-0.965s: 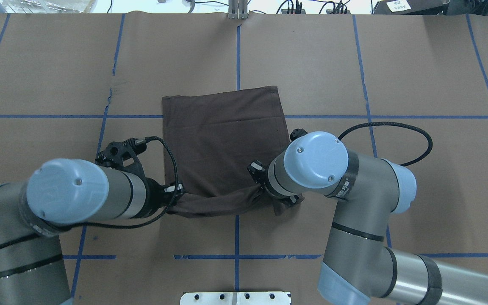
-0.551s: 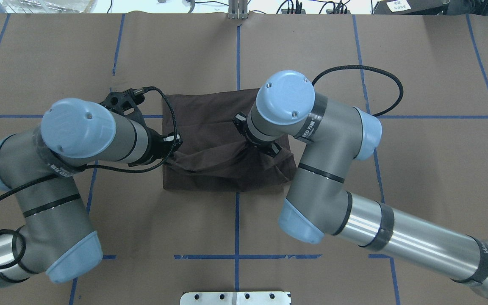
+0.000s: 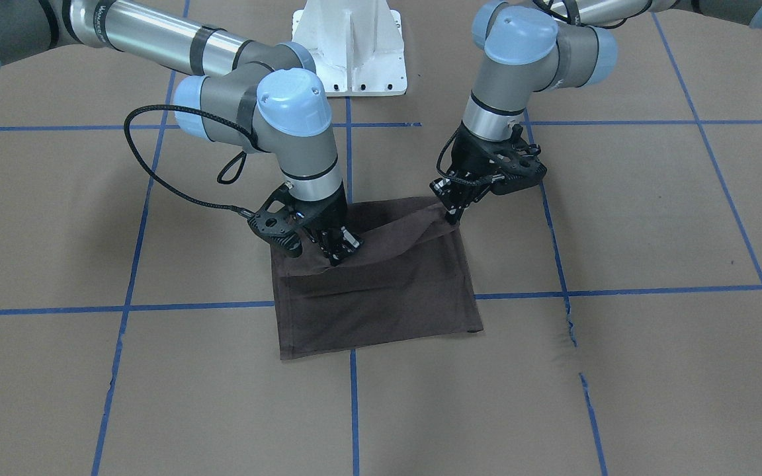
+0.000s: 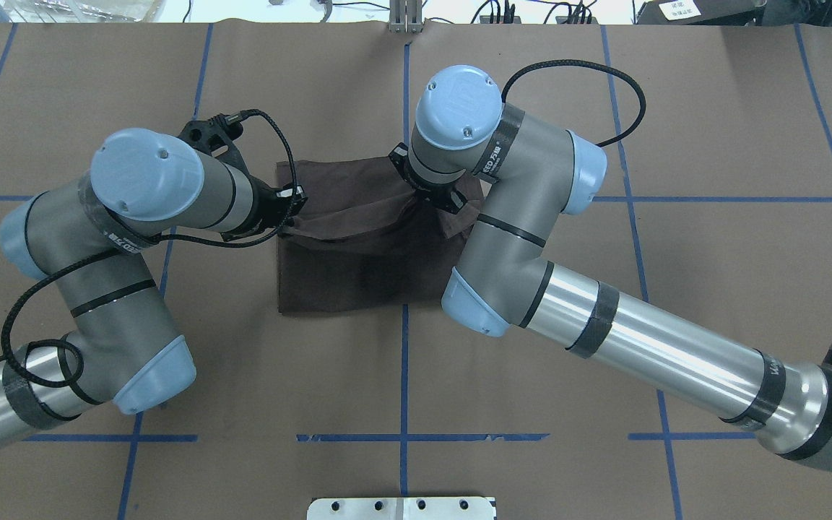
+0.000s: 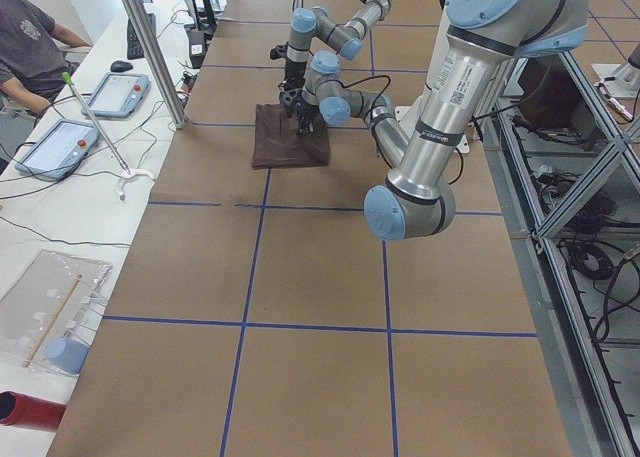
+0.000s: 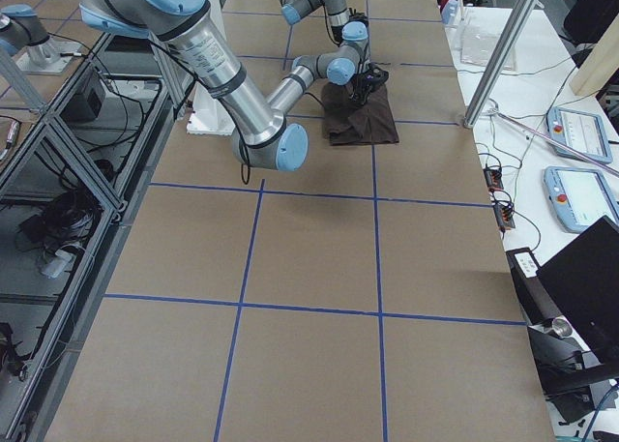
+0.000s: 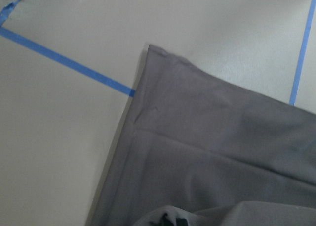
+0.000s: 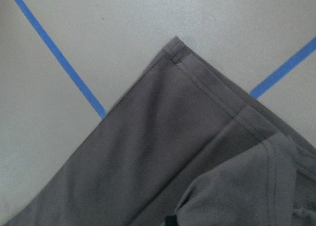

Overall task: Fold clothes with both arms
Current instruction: 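Lift the near edge with both grippers and fold it toward the far edge, then release the left gripper and raise it away while the right gripper presses the fold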

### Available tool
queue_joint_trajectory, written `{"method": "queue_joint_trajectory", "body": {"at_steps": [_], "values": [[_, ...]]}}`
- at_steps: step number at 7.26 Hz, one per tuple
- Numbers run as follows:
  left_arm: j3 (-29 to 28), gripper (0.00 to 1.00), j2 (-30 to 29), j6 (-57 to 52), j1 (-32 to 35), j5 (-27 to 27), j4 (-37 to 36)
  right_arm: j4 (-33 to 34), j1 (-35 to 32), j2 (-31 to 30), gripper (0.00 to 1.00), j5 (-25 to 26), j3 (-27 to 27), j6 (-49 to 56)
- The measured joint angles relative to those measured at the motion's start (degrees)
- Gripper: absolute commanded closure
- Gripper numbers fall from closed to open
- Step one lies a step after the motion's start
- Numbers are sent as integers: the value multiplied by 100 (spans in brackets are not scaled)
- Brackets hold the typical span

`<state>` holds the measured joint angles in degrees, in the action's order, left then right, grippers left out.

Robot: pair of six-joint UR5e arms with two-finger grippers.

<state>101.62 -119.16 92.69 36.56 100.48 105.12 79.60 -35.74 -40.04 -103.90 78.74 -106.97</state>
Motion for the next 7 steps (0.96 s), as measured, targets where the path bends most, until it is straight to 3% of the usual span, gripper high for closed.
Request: {"method": "queue_joint_trajectory", "body": {"at_steps": [1, 3, 4, 6, 7], "values": [[-573, 1, -247, -66, 199, -1, 310, -187, -123, 222, 1, -4, -495, 192], [-2392, 0, -1067, -738, 745, -17, 1201, -973, -447, 742, 0, -6, -1805, 777], [-2890, 0, -1266, -1190, 1014, -15, 1431, -1162, -585, 850, 0, -7, -2101, 1121], [-3126, 0, -1341, -1570, 1275, 127, 1535, -1216, -730, 899, 0, -60, -2208, 1618], [-3011, 0, -1243, -1619, 1369, 459, 1519, -966, -742, 893, 0, -166, -2048, 1996]]}}
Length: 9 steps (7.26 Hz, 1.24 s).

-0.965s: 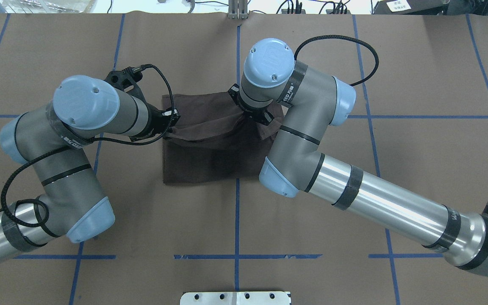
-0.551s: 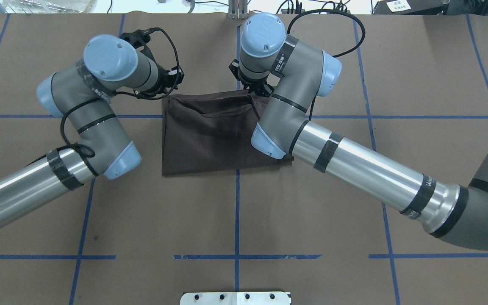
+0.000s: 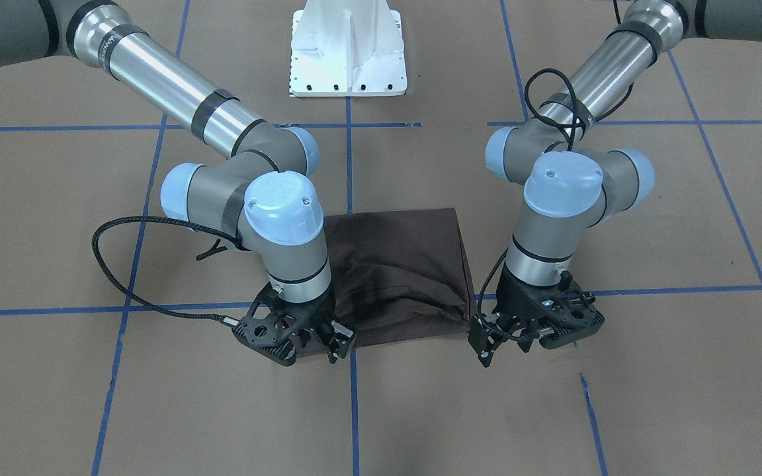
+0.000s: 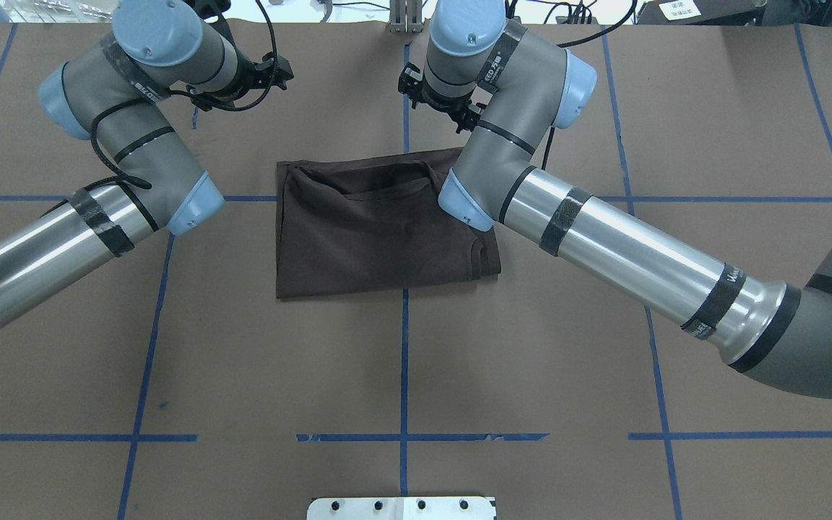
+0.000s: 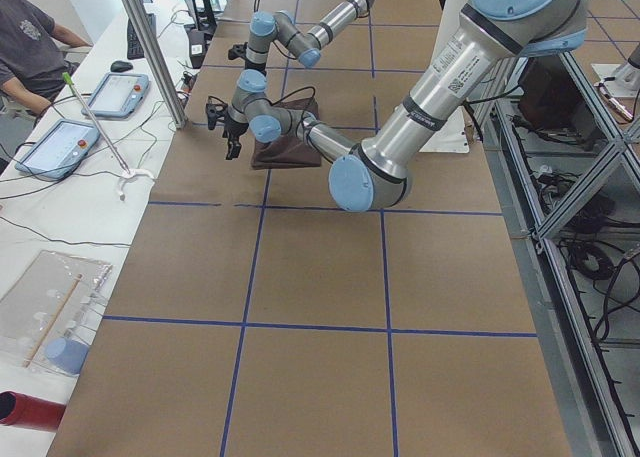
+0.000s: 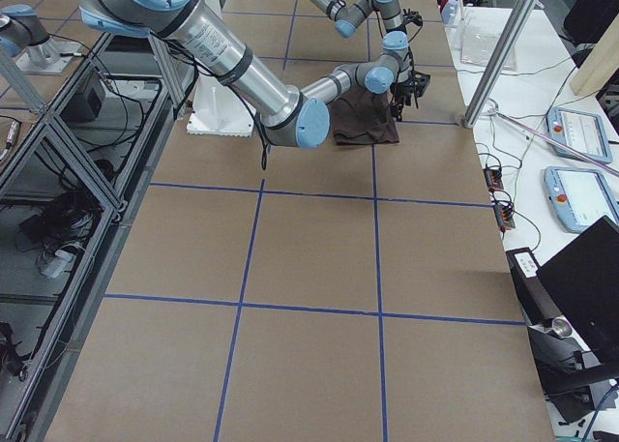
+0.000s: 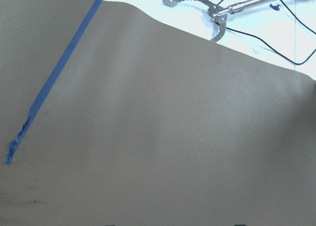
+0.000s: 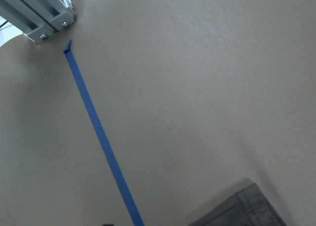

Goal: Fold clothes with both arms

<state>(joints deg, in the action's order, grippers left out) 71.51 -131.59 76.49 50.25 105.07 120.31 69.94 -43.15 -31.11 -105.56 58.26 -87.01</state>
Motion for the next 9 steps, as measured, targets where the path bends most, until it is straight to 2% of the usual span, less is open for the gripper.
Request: {"method": "queue_joint_trajectory", "body": {"at_steps": [2, 3, 4, 6, 9], "values": [[821, 0, 597, -64, 138, 565, -63, 1213, 157, 3, 0, -114, 742, 780], [1189, 0, 811, -189, 215, 733, -190, 1704, 381, 19, 0, -26, 1032, 990], [1389, 0, 904, -348, 278, 807, -347, 1924, 674, 54, 0, 212, 1104, 1154], [1508, 0, 953, -498, 329, 846, -479, 2015, 1011, 117, 0, 598, 890, 1546], [1518, 0, 968, -532, 376, 851, -499, 2015, 1055, 126, 0, 720, 572, 2095]]}}
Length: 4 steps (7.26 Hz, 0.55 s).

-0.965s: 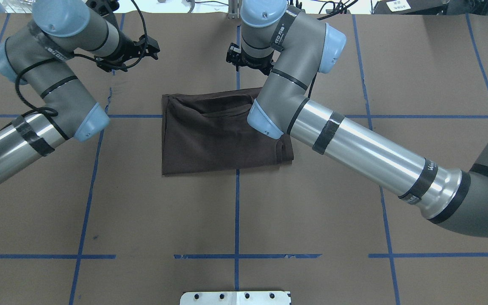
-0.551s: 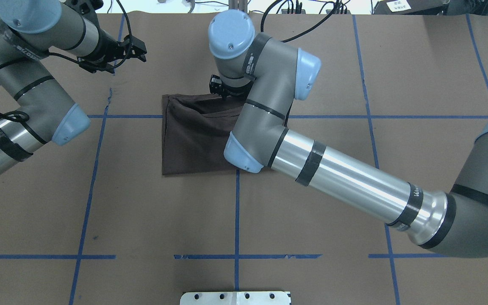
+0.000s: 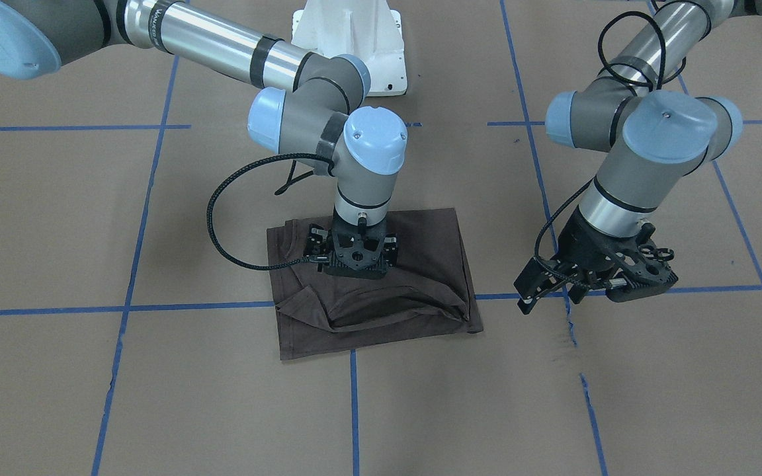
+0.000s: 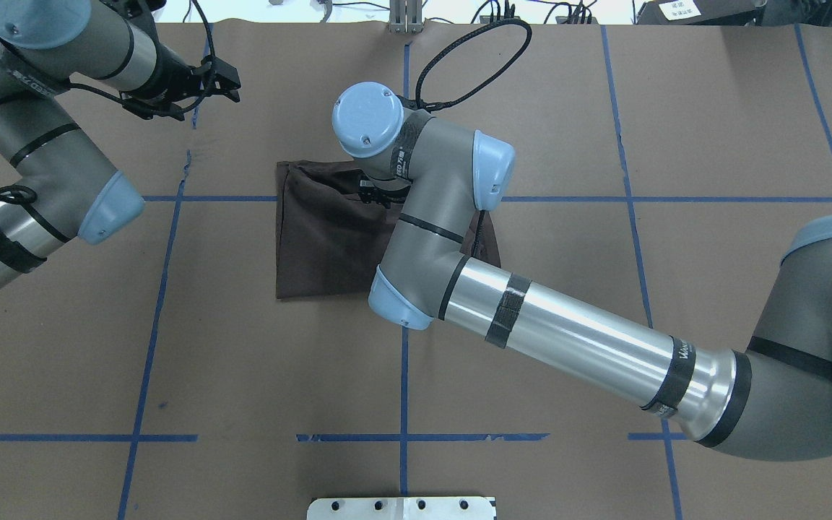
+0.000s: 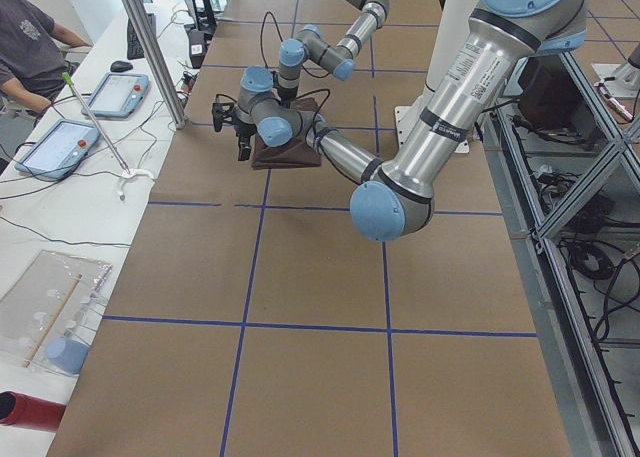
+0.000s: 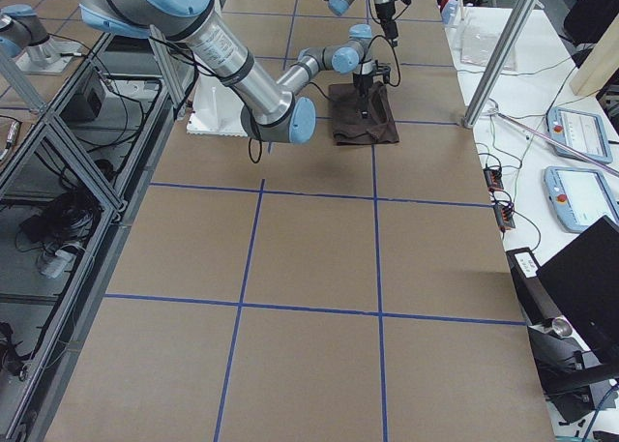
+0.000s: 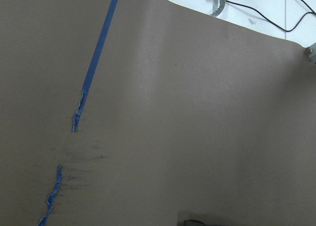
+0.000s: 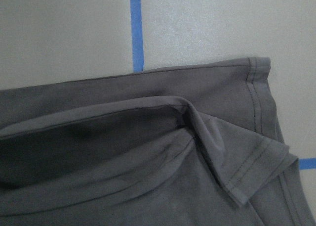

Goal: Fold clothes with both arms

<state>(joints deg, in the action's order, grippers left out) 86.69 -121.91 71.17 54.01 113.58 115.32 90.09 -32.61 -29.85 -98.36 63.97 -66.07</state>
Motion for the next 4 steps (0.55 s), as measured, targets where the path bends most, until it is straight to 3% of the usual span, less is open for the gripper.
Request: {"method": "queue_joint_trajectory", "body": {"at_steps": [4], "values": [[6, 0, -2, 2, 13, 8, -9, -43, -200, -20, 0, 77, -347, 645]]}}
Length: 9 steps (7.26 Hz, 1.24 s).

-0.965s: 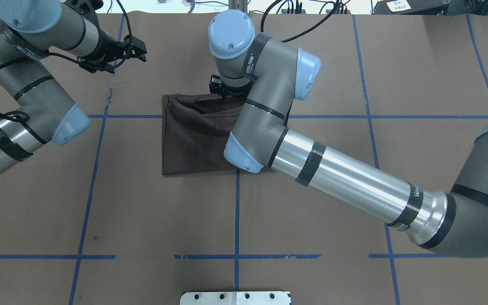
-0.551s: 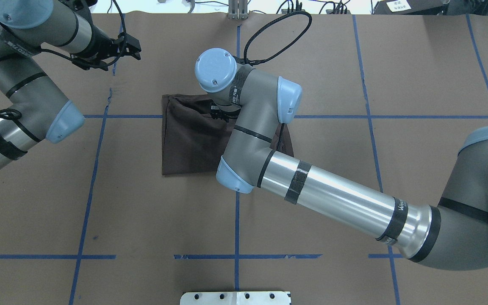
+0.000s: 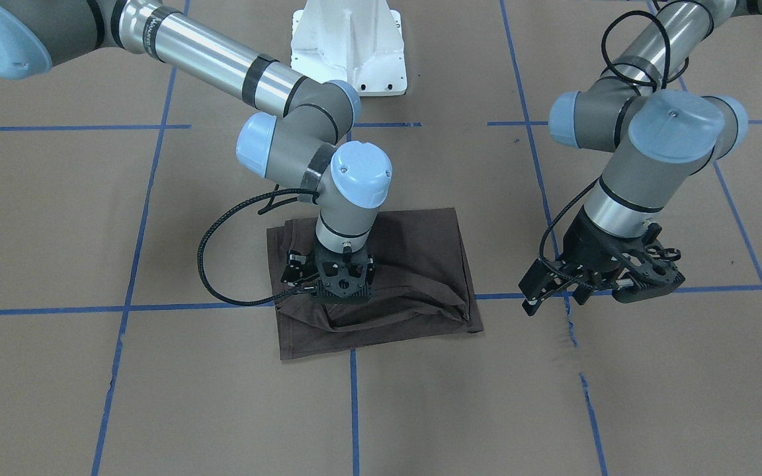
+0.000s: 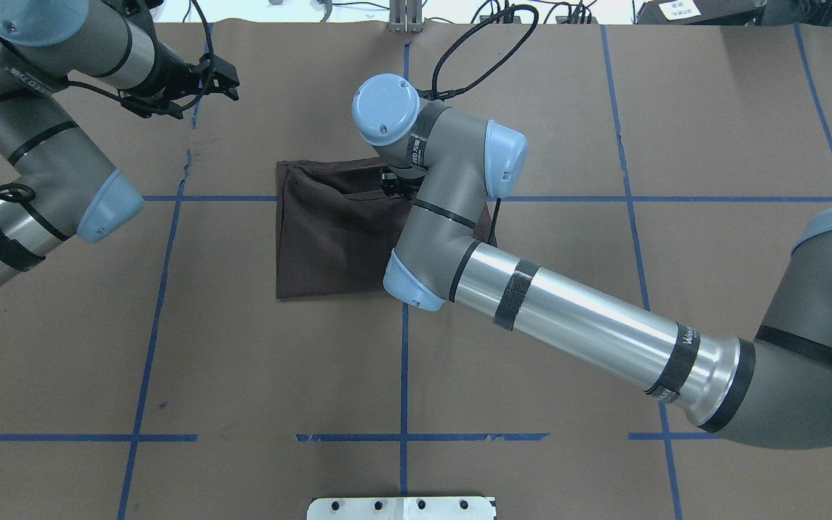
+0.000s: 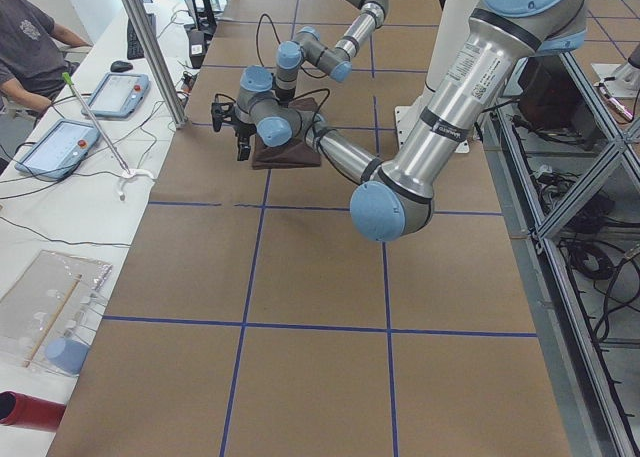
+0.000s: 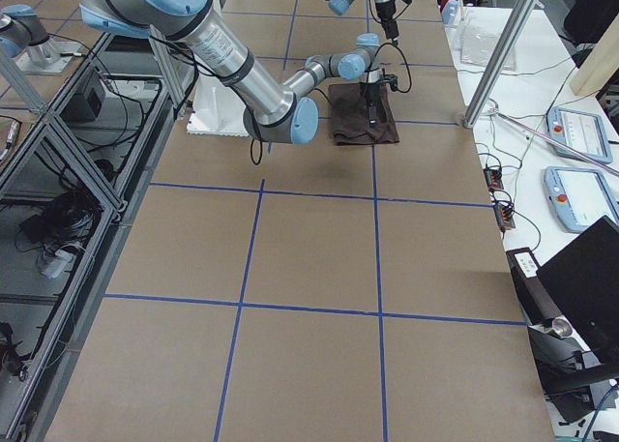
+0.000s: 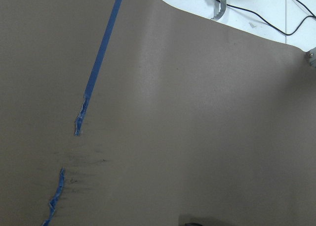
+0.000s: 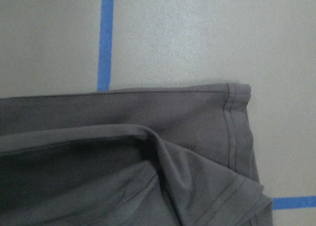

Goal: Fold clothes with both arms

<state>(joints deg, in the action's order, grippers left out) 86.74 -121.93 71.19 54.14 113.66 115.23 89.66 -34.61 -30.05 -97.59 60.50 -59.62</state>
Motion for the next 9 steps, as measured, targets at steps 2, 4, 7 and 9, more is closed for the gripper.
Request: {"method": "queue_joint_trajectory", "body": {"at_steps": [2, 4, 7, 9], "values": [[0, 0, -5, 0, -4, 5, -1, -16, -100, -16, 0, 3, -133, 205], [0, 0, -10, 0, -8, 6, -1, -70, -183, -31, 0, 3, -243, 368], [13, 0, -15, 6, -8, 9, -1, -430, -301, -38, 0, 1, -521, 538], [18, 0, -10, 14, -8, 9, -1, -462, -465, -40, 0, -4, -547, 767]]}}
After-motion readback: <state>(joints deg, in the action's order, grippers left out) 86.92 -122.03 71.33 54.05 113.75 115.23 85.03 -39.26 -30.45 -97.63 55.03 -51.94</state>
